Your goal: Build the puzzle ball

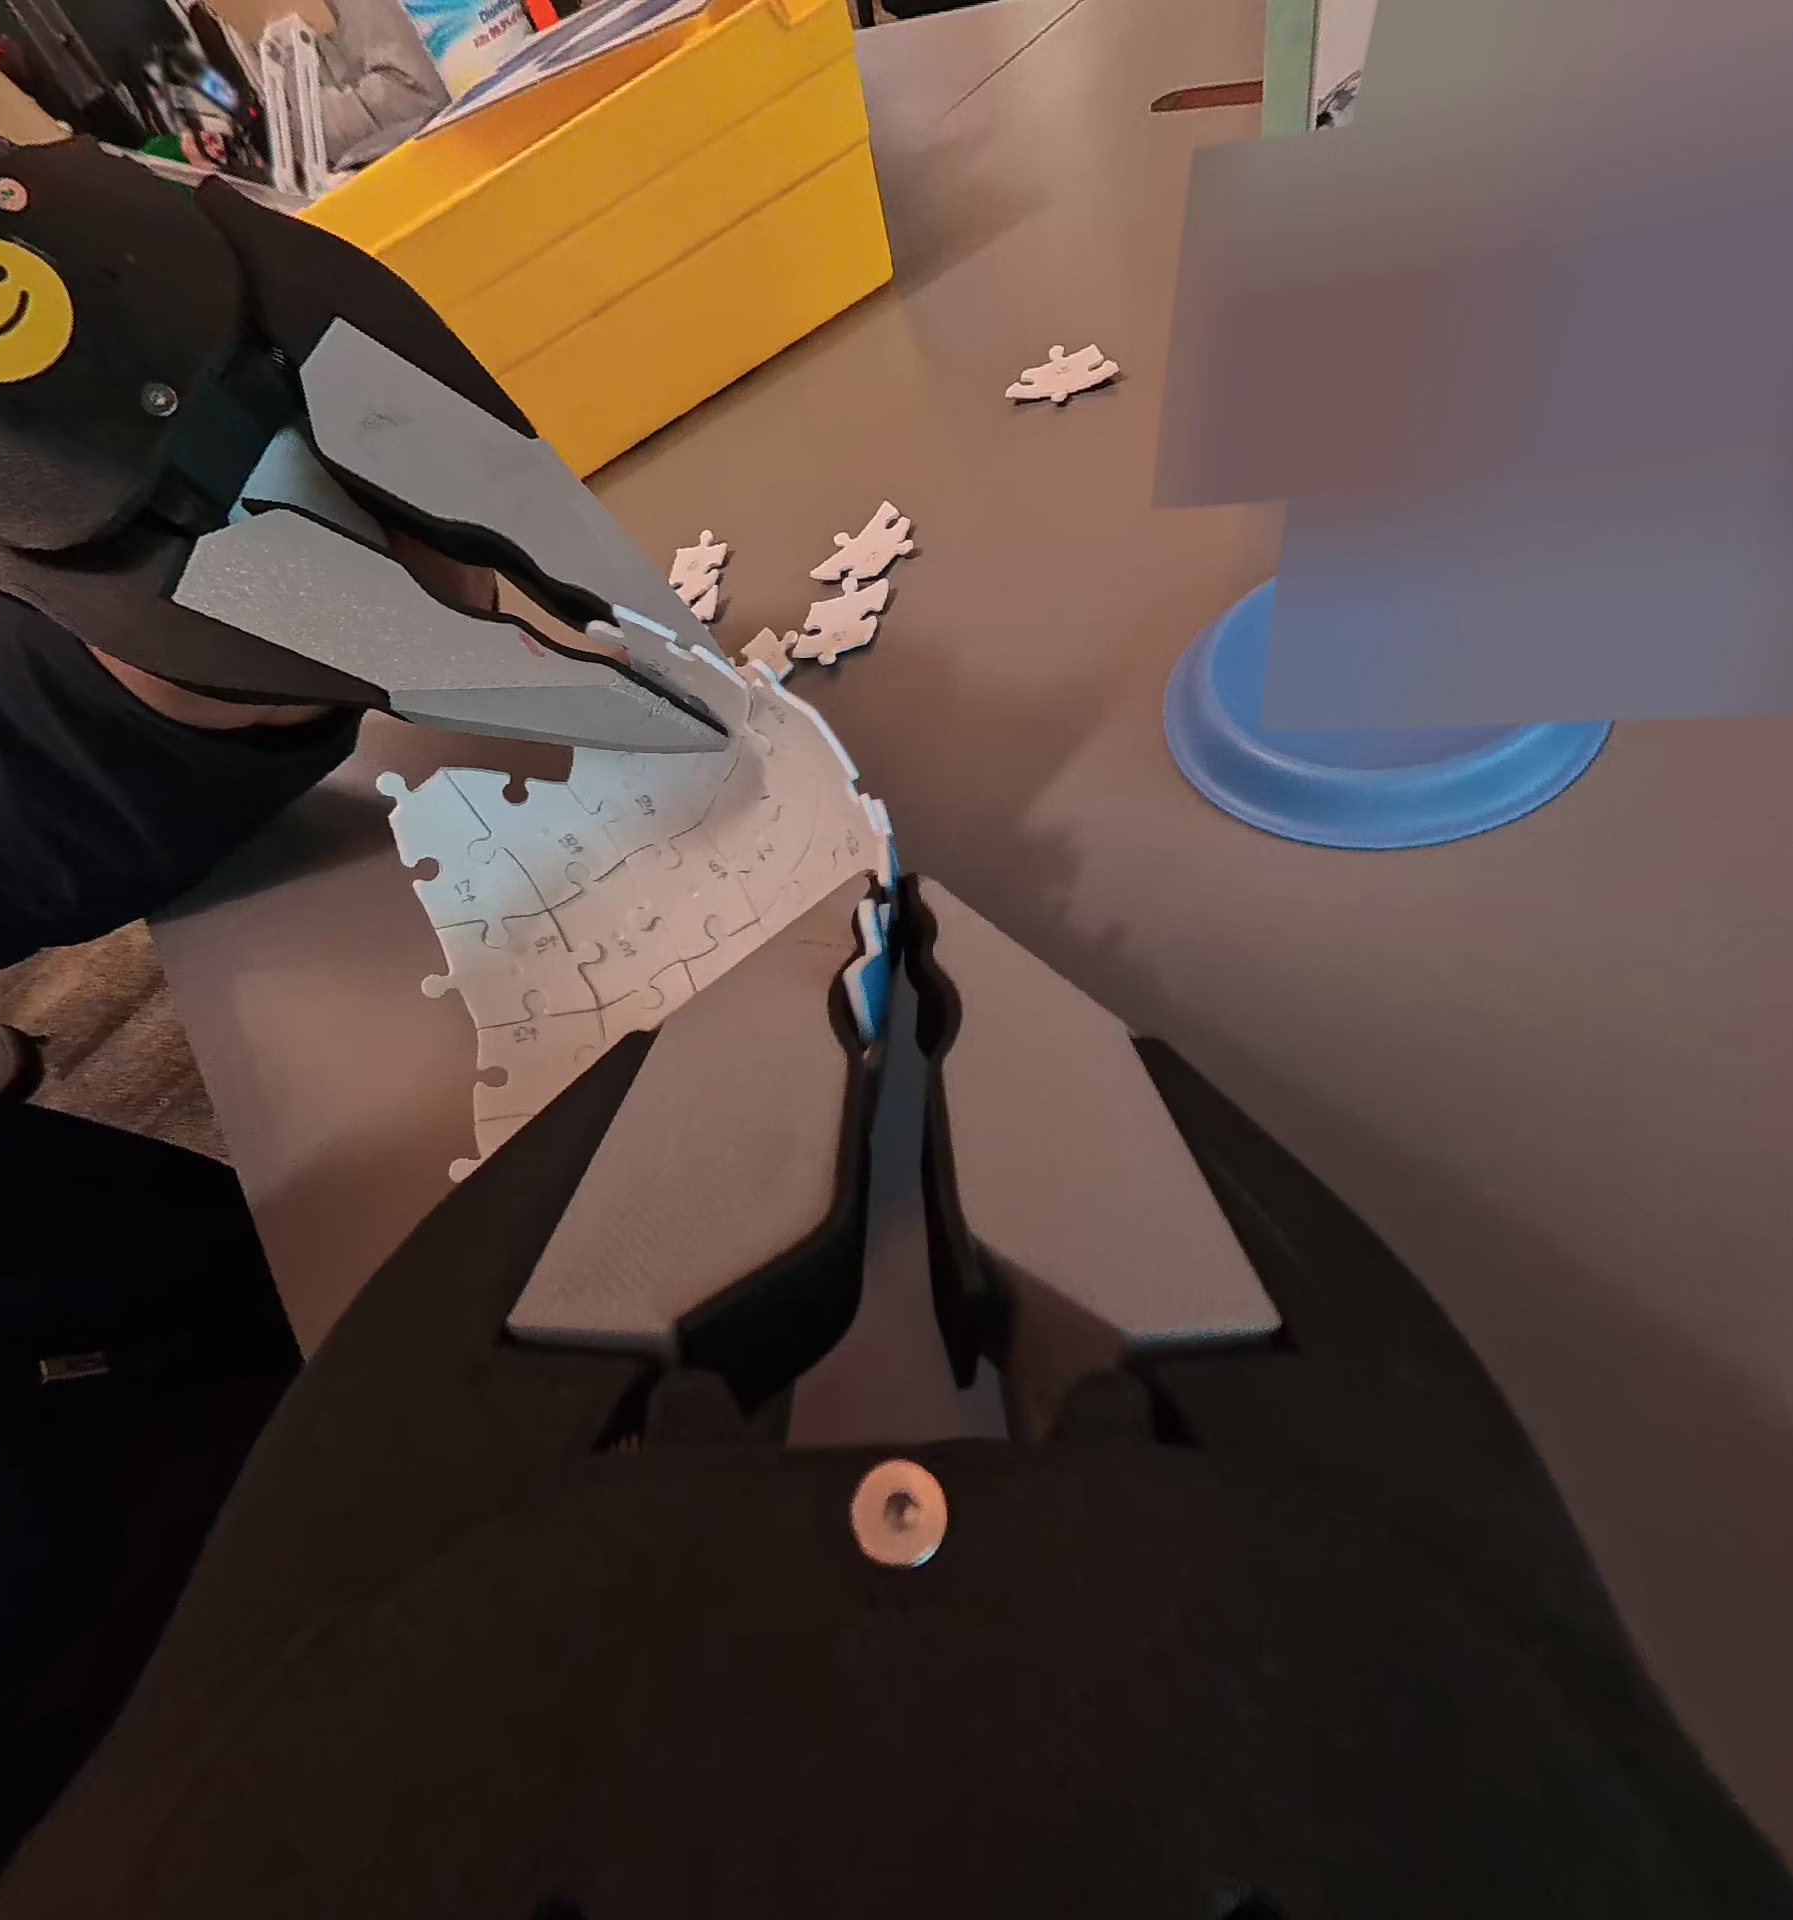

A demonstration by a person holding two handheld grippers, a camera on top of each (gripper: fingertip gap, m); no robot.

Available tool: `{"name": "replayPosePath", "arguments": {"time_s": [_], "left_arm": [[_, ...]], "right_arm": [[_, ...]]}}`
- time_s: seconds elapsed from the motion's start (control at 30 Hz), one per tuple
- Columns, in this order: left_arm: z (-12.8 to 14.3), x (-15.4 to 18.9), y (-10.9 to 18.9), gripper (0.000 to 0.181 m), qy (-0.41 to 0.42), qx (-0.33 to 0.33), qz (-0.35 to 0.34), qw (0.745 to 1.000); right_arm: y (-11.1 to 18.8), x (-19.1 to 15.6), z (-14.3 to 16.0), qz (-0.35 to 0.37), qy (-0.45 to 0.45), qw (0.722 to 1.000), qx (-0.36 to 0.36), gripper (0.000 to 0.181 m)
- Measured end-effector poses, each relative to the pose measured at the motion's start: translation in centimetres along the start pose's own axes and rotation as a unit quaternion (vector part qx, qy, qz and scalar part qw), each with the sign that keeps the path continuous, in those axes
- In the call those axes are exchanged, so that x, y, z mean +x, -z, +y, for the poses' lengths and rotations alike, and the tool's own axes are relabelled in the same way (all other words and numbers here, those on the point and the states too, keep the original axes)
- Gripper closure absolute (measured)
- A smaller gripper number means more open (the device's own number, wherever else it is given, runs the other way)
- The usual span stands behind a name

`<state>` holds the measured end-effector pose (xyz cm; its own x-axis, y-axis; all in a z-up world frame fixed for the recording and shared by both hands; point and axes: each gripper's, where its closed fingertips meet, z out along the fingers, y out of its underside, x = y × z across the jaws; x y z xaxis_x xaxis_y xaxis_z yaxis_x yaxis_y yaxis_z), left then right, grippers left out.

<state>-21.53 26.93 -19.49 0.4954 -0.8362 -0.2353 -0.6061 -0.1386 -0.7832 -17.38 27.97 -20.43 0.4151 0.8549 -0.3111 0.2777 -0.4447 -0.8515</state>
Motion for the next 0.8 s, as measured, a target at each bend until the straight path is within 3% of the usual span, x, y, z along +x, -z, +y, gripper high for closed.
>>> {"name": "replayPosePath", "arguments": {"time_s": [0.2, 0.47, 0.63, 0.8], "left_arm": [[0.0, 0.0, -0.1, 0.179, 0.004, 0.004, 0.004, 1.000], [0.3, -0.3, -0.2, 0.177, 0.006, -0.006, -0.008, 1.000], [0.5, -0.6, -0.1, 0.154, 0.020, -0.010, -0.013, 1.000], [0.1, -0.6, 0.7, 0.150, 0.031, 0.005, -0.011, 0.999]], "right_arm": [[0.1, -0.1, 0.0, -0.005, 0.000, 1.000, 0.001, 0.179], [0.7, 0.0, 0.1, 0.003, -0.002, 1.000, 0.001, 0.147], [2.3, -0.4, 0.3, 0.014, 0.009, 1.000, 0.008, 0.132], [4.9, -0.2, 0.4, 0.032, 0.017, 0.998, 0.046, 0.130]]}}
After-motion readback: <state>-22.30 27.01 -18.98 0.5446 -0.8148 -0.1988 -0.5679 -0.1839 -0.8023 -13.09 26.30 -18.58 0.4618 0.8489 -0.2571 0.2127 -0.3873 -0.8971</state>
